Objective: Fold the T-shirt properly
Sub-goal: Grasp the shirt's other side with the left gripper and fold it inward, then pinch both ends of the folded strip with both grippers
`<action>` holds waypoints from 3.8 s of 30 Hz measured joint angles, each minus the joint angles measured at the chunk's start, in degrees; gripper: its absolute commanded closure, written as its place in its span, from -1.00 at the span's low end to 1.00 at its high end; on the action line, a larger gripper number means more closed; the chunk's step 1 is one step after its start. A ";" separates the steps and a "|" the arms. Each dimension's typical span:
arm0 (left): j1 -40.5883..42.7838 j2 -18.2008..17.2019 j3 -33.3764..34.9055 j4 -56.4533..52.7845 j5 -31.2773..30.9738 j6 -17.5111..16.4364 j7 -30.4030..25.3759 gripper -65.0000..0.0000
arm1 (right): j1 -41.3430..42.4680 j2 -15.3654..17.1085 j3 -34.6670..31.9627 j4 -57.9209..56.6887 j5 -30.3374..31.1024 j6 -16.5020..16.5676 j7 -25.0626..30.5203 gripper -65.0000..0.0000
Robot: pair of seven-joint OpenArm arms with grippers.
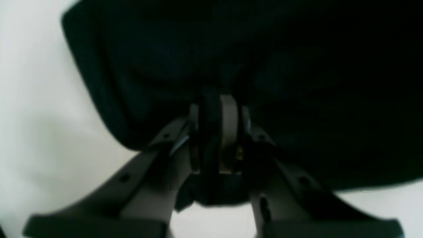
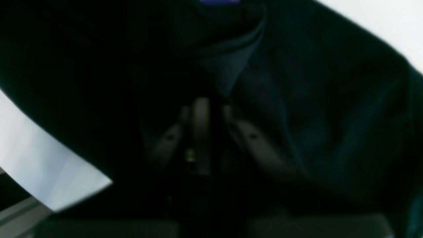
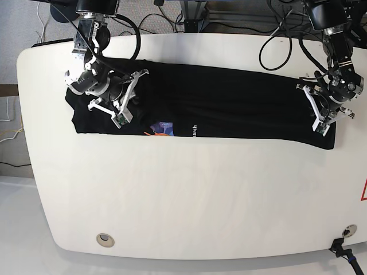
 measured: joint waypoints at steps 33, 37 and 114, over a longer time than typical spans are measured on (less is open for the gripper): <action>-10.21 -3.17 -14.60 -20.79 -15.96 0.02 11.41 -0.78 | 0.63 2.54 -0.13 -11.21 2.58 0.61 8.85 0.79; -12.35 -3.80 -14.62 -20.94 -15.34 0.04 11.69 -0.77 | 0.61 2.51 -0.11 -11.21 2.58 0.61 8.87 0.79; -5.31 4.74 17.33 -2.45 -25.44 0.31 11.43 -0.27 | 2.19 1.99 -0.20 -10.08 1.73 0.37 6.60 0.78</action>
